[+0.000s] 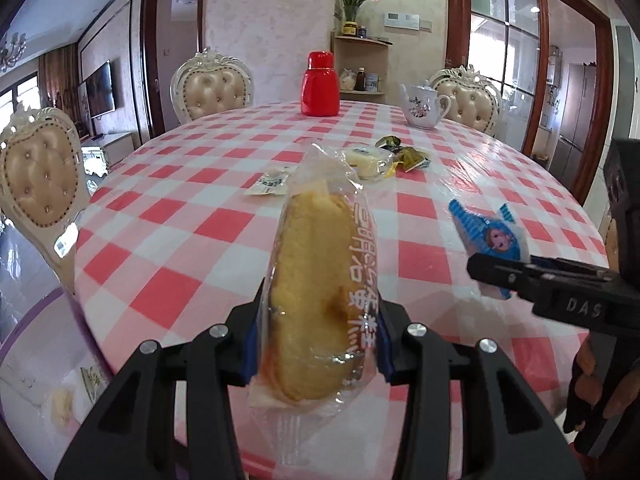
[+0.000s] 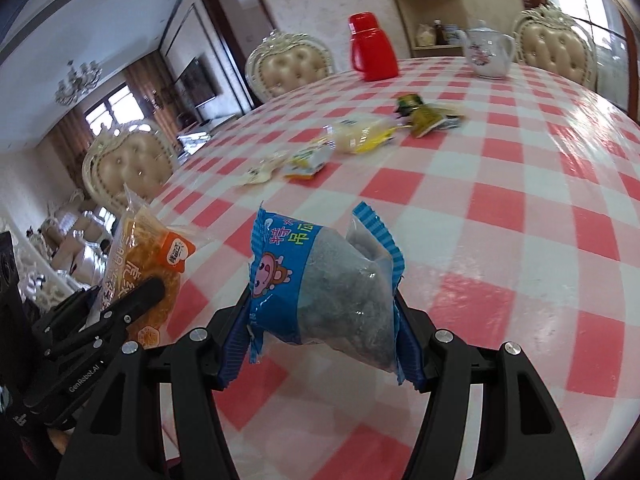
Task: Organize snacks
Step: 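Carry the sponge cake and blue packet to the clear box, open both grippers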
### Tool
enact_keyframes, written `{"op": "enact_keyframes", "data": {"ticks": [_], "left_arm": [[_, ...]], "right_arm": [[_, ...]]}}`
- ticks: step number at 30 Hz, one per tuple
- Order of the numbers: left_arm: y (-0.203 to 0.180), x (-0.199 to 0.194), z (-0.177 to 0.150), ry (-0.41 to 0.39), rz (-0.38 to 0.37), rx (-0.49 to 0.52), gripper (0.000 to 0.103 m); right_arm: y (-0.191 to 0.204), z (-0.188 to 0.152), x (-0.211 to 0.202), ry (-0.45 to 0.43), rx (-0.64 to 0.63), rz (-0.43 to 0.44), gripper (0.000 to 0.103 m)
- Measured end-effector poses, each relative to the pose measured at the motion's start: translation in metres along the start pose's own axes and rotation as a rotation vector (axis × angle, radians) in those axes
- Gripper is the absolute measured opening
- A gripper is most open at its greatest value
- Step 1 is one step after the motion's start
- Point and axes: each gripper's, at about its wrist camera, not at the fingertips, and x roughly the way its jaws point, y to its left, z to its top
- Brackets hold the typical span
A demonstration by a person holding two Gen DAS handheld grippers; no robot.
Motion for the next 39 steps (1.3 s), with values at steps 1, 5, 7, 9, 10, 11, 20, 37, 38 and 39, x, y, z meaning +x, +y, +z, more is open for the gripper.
{"op": "enact_keyframes", "data": {"ticks": [1, 5, 7, 9, 10, 11, 20, 37, 38, 39], "left_arm": [[0.002, -0.004, 0.000, -0.006, 0.002, -0.006, 0.044], [0.011, -0.019, 0.000, -0.033, 0.001, -0.027, 0.044], [0.020, -0.030, 0.000, -0.050, 0.003, -0.041, 0.044], [0.032, -0.042, 0.002, -0.064, 0.024, -0.048, 0.044], [0.037, -0.047, 0.004, -0.067, 0.035, -0.049, 0.044], [0.045, -0.053, 0.006, -0.070, 0.054, -0.046, 0.044], [0.123, -0.088, 0.007, -0.069, 0.325, -0.039, 0.044], [0.199, -0.124, -0.013, 0.099, 0.685, 0.099, 0.089], [0.196, -0.127, -0.009, 0.053, 0.657, 0.065, 0.090], [0.192, -0.129, -0.006, 0.021, 0.636, 0.037, 0.092]], "right_arm": [[0.004, -0.001, 0.001, 0.004, -0.010, 0.006, 0.061], [0.025, -0.002, 0.000, 0.013, -0.053, 0.035, 0.061], [0.043, -0.004, -0.002, 0.012, -0.096, 0.059, 0.061], [0.063, -0.006, -0.004, 0.011, -0.143, 0.089, 0.061], [0.072, -0.007, -0.005, 0.013, -0.164, 0.104, 0.061], [0.081, -0.007, -0.004, 0.016, -0.185, 0.117, 0.061], [0.178, -0.031, 0.008, 0.078, -0.431, 0.218, 0.061], [0.286, -0.080, 0.014, 0.124, -0.742, 0.405, 0.075], [0.279, -0.075, 0.013, 0.119, -0.708, 0.399, 0.075], [0.265, -0.065, 0.013, 0.105, -0.649, 0.386, 0.076]]}}
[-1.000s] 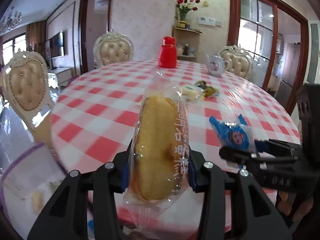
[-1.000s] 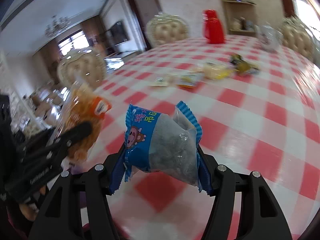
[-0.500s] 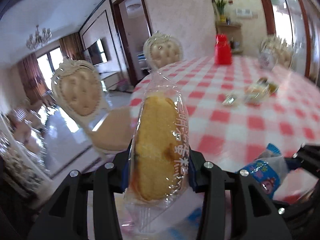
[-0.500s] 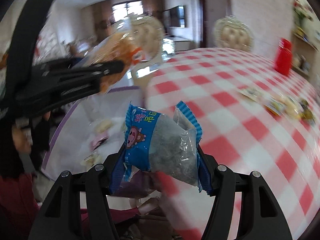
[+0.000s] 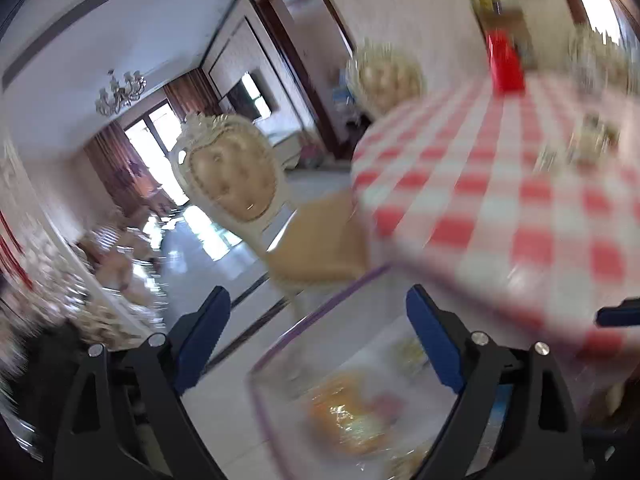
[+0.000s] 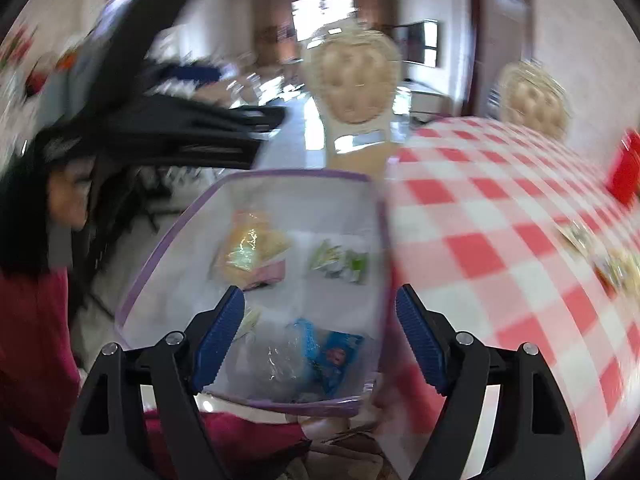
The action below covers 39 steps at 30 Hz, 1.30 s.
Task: Organize snacks
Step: 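Carry the sponge cake and blue packet to the clear box, open both grippers, then move both grippers back over the snacks on the table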
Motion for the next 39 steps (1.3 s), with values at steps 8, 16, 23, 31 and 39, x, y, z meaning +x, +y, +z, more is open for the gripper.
{"op": "enact_keyframes", "data": {"ticks": [8, 16, 23, 31, 39], "left_arm": [[-0.074, 0.000, 0.020, 0.029, -0.503, -0.300, 0.097], [-0.205, 0.030, 0.066, 0.122, -0.672, -0.377, 0.100], [-0.298, 0.091, 0.118, 0.182, -0.634, -0.433, 0.100], [-0.340, 0.120, 0.134, 0.044, -0.610, -0.524, 0.100], [-0.318, 0.137, 0.129, 0.067, -0.582, -0.634, 0.100]], "right_arm": [[-0.137, -0.036, -0.052, -0.086, 0.386, -0.205, 0.078], [-0.255, -0.105, -0.105, -0.139, 0.721, -0.419, 0.079], [-0.311, -0.130, -0.129, -0.182, 0.875, -0.441, 0.082], [-0.408, -0.119, -0.118, -0.127, 0.948, -0.553, 0.081], [-0.531, -0.097, -0.089, -0.171, 1.146, -0.541, 0.081]]}}
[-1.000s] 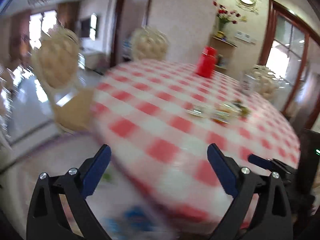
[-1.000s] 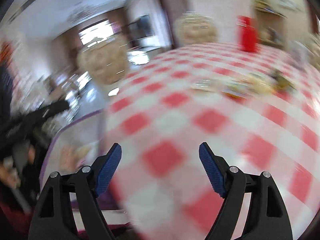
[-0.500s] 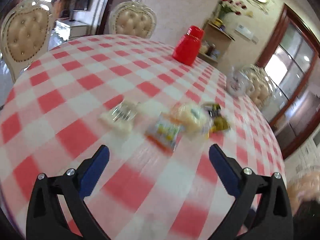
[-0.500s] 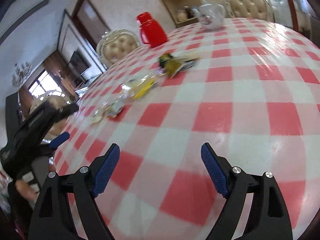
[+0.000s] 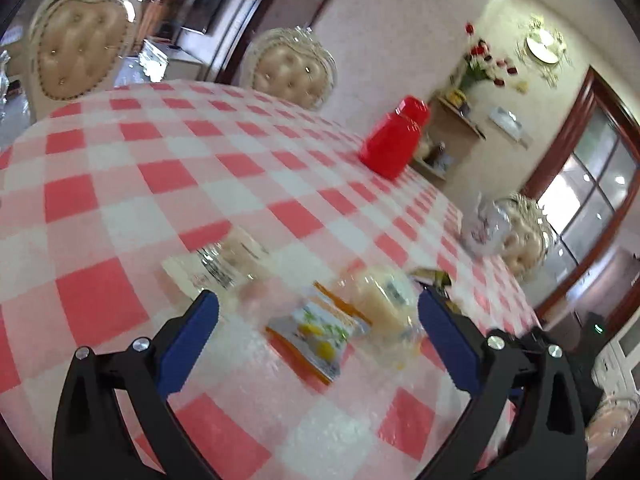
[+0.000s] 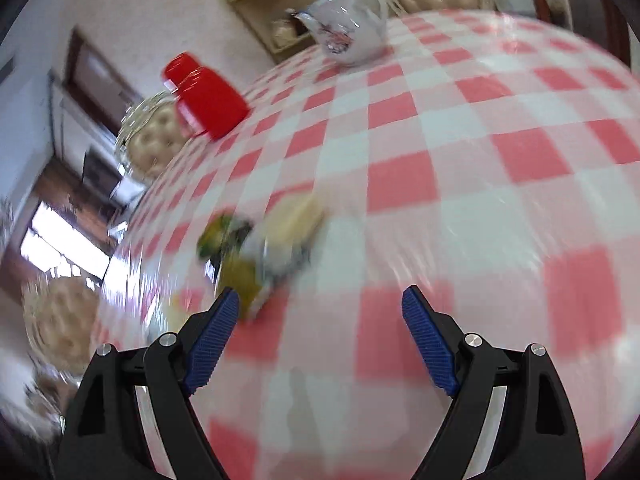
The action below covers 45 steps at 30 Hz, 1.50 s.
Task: Organize snacks
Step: 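Move both grippers back over the snacks on the table, then grasp the clear-wrapped square pale cake with the right gripper, then grasp the clear-wrapped round bun with the left gripper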
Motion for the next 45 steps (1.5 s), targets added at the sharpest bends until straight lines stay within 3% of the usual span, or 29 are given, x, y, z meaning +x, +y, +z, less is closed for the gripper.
{"op": "enact_keyframes", "data": {"ticks": [4, 8, 11, 12, 13, 18, 25, 28, 31, 36, 39, 43, 45], "left_arm": [[0.004, 0.001, 0.001, -0.006, 0.030, 0.007, 0.101], [0.007, 0.000, 0.002, -0.018, 0.040, 0.012, 0.101], [0.007, 0.000, 0.002, -0.012, 0.043, 0.019, 0.101], [0.008, 0.001, 0.003, -0.005, 0.044, 0.017, 0.101], [0.009, 0.001, 0.003, -0.004, 0.050, 0.015, 0.101], [0.019, -0.001, 0.005, -0.011, 0.070, -0.022, 0.101], [0.019, -0.005, 0.006, 0.003, 0.036, -0.029, 0.101], [0.003, -0.001, 0.001, 0.023, 0.013, 0.036, 0.101], [-0.028, 0.023, 0.001, 0.119, -0.033, 0.137, 0.101], [-0.091, 0.083, 0.006, 0.272, 0.018, 0.504, 0.101], [-0.108, 0.113, 0.001, 0.409, -0.049, 0.654, 0.101], [-0.122, 0.138, -0.019, 0.468, -0.049, 0.854, 0.101], [-0.122, 0.149, -0.026, 0.483, -0.044, 0.892, 0.102]], "right_arm": [[0.016, 0.027, 0.042, 0.024, 0.032, -0.009, 0.083], [0.036, 0.042, 0.062, 0.017, -0.047, -0.106, 0.082], [0.042, 0.036, 0.060, 0.044, -0.140, -0.163, 0.066], [0.041, 0.031, 0.056, 0.043, -0.179, -0.174, 0.045], [0.035, 0.026, 0.049, 0.040, -0.203, -0.176, 0.045], [-0.005, -0.003, -0.012, 0.013, -0.186, -0.037, 0.045], [-0.022, -0.050, -0.087, -0.098, -0.260, 0.067, 0.045], [-0.035, -0.055, -0.086, -0.070, -0.194, 0.085, 0.045], [-0.032, -0.055, -0.087, -0.080, -0.211, 0.082, 0.045], [-0.035, -0.056, -0.084, -0.082, -0.219, 0.052, 0.045], [-0.039, -0.054, -0.084, -0.085, -0.202, 0.051, 0.045], [-0.045, -0.050, -0.086, -0.091, -0.173, 0.049, 0.045], [-0.045, -0.050, -0.086, -0.089, -0.166, 0.055, 0.045]]}}
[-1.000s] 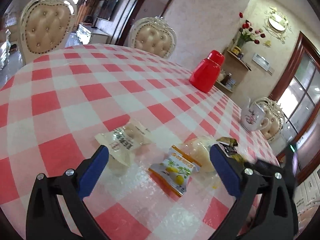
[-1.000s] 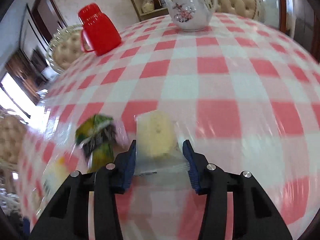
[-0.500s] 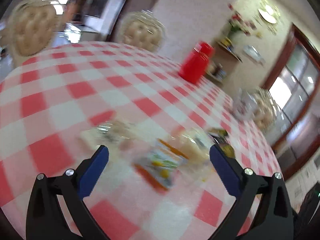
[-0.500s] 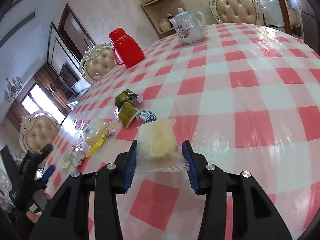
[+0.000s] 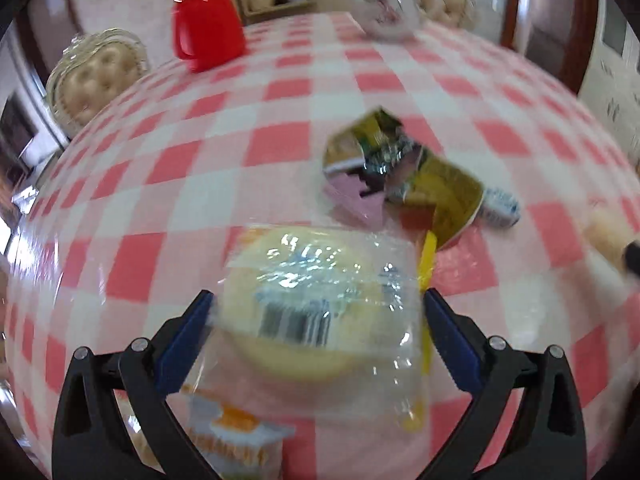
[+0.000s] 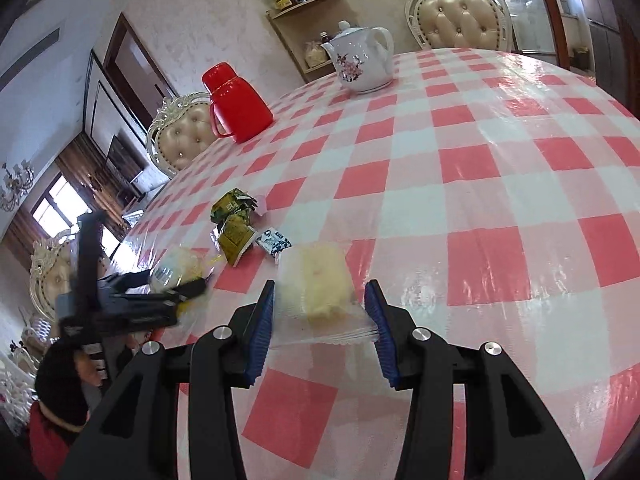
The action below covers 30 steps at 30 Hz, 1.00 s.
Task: Organize snacks
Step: 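Grasp the clear-wrapped round bun with the left gripper, then lift the round bun with the left gripper while the right holds the square cake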
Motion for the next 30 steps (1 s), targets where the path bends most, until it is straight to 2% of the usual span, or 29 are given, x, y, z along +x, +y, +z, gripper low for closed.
{"op": "enact_keyframes", "data": {"ticks": [3, 5, 7, 9, 12, 14, 15, 16, 19, 21, 23, 27, 29, 30], "left_arm": [[0.006, 0.000, 0.000, -0.031, -0.022, -0.022, 0.097], [0.008, -0.005, -0.003, -0.049, -0.025, -0.024, 0.077], [0.010, -0.012, -0.005, -0.060, -0.031, -0.050, 0.071], [0.007, -0.015, -0.009, -0.071, -0.030, -0.060, 0.069], [-0.003, -0.023, -0.016, -0.092, -0.002, -0.067, 0.068], [-0.008, -0.035, -0.023, -0.130, -0.022, -0.096, 0.068], [-0.012, -0.041, -0.026, -0.147, -0.028, -0.105, 0.068], [-0.016, -0.048, -0.029, -0.168, -0.032, -0.108, 0.067], [-0.030, -0.070, -0.038, -0.229, -0.062, -0.123, 0.067], [-0.039, -0.080, -0.049, -0.251, -0.114, -0.152, 0.068], [-0.044, -0.085, -0.057, -0.255, -0.137, -0.174, 0.068], [-0.043, -0.090, -0.064, -0.268, -0.138, -0.217, 0.068], [-0.038, -0.089, -0.065, -0.267, -0.150, -0.238, 0.068], [-0.037, -0.088, -0.065, -0.265, -0.152, -0.242, 0.068]], "right_arm": [[0.004, -0.001, 0.000, 0.002, -0.021, -0.001, 0.042], [0.005, -0.002, 0.000, -0.001, -0.033, 0.000, 0.040], [0.004, -0.002, 0.000, -0.001, -0.033, -0.008, 0.028], [0.003, -0.003, 0.002, 0.005, -0.031, -0.009, 0.024], [0.000, -0.002, 0.000, -0.002, -0.021, -0.024, 0.024], [-0.006, 0.001, -0.003, -0.023, 0.001, -0.068, 0.035], [-0.013, 0.003, -0.006, -0.037, 0.030, -0.100, 0.057], [-0.018, 0.004, -0.008, -0.041, 0.058, -0.112, 0.069], [-0.021, 0.003, -0.008, -0.024, 0.079, -0.065, 0.070], [-0.005, 0.001, 0.001, 0.016, -0.007, -0.061, 0.070], [0.017, -0.002, 0.013, 0.060, -0.134, -0.094, 0.070], [0.046, -0.012, 0.039, 0.161, -0.301, -0.142, 0.069], [0.053, -0.013, 0.050, 0.200, -0.356, -0.188, 0.067], [0.059, -0.014, 0.055, 0.203, -0.406, -0.227, 0.058]]}}
